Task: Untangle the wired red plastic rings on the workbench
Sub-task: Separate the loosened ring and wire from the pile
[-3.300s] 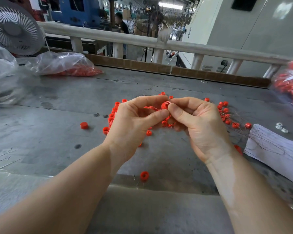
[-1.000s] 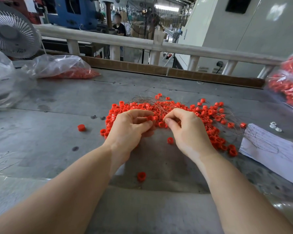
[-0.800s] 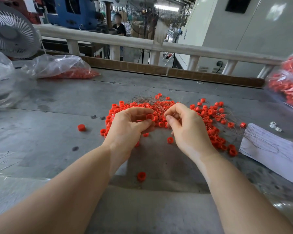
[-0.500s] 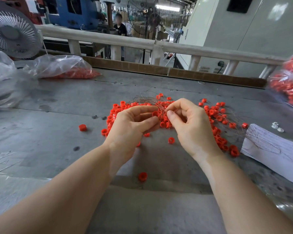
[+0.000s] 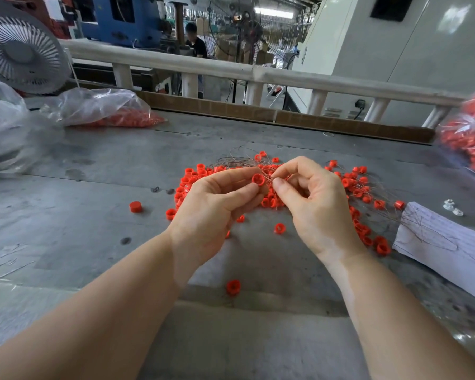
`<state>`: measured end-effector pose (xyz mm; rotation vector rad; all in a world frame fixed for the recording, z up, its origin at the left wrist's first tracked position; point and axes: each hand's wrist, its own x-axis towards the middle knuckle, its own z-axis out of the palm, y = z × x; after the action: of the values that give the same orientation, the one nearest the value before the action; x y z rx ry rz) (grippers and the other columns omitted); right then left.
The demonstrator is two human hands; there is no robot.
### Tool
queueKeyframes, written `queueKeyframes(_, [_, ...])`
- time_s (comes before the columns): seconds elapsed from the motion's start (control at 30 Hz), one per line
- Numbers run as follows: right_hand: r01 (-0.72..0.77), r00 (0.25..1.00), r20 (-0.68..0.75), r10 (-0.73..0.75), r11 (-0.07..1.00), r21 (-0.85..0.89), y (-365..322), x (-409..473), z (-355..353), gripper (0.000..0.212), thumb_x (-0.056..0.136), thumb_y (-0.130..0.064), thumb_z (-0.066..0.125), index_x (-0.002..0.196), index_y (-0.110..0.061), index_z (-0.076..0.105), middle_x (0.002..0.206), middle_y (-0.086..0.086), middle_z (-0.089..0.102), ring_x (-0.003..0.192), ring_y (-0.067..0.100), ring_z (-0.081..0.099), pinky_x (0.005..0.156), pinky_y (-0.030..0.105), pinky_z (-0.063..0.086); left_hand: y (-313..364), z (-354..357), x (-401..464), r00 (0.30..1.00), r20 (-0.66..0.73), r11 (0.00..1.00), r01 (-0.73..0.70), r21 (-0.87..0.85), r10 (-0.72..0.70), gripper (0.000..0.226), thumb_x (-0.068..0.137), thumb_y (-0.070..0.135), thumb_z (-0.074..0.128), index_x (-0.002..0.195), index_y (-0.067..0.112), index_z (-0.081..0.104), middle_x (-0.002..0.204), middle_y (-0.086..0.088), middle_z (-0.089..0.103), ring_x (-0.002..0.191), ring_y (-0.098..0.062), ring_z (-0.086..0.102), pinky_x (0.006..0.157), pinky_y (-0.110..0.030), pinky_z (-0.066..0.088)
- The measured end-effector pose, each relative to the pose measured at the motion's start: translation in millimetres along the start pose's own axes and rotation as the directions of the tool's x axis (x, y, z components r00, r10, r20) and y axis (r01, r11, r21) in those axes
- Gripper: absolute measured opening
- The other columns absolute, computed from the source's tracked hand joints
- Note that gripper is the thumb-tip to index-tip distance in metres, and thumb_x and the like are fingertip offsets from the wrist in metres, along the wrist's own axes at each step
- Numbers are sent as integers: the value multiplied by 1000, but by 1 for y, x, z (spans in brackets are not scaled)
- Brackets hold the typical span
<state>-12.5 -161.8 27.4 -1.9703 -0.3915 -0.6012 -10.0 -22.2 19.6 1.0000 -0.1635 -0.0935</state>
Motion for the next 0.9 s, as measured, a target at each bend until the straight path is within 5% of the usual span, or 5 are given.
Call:
queueKeyframes(0.13, [-5, 1000, 0, 5, 1000, 0, 0, 0, 0, 15, 87, -3, 61, 75, -13, 61, 51, 2, 52, 51, 12, 45, 58, 30, 41, 0, 0, 0, 1000, 1, 1000, 7, -10, -7, 21, 79, -7, 56, 87, 7, 69, 76, -5, 73, 73, -10, 70, 65, -15, 54])
queueKeyframes(0.4, [-3, 1000, -3, 3, 1000, 21, -1, 0, 0, 15, 88, -3, 60, 76, -12, 61, 59, 14, 59, 56, 27, 52, 58, 33, 43, 1, 1, 1, 1000, -16, 1000, 27, 7, -27, 18, 80, -7, 56, 91, 3, 66, 77, -7, 70, 69, -10, 69, 65, -15, 55])
queueKeyframes(0.63, [-5, 1000, 5, 5, 1000, -11, 1, 0, 1, 14, 88, -4, 60, 77, -14, 61, 57, -6, 54, 55, 4, 47, 59, 20, 41, 3, 1, 1, 998, -27, 998, 59, -9, -59, 20, 65, 3, 63, 85, 2, 62, 77, -8, 66, 63, -10, 68, 59, -16, 54])
queueKeyframes(0.73, [4, 1000, 14, -3, 1000, -16, 0, -1, 1, 11, 87, -4, 60, 79, -11, 62, 58, -4, 56, 57, 8, 50, 61, 23, 43, 2, 1, 1, 998, -37, 998, 48, -30, -49, 15, 76, -6, 58, 86, 4, 62, 75, -9, 67, 62, -12, 68, 57, -16, 54])
queueKeyframes(0.9, [15, 999, 48, -16, 999, 29, -4, -1, 1, 12, 87, -3, 61, 79, -11, 63, 65, 5, 63, 65, 19, 59, 64, 24, 47, 2, 0, 0, 1000, -9, 1000, 13, -4, -13, 23, 63, -1, 61, 84, 5, 66, 72, -7, 70, 64, -11, 69, 58, -15, 53])
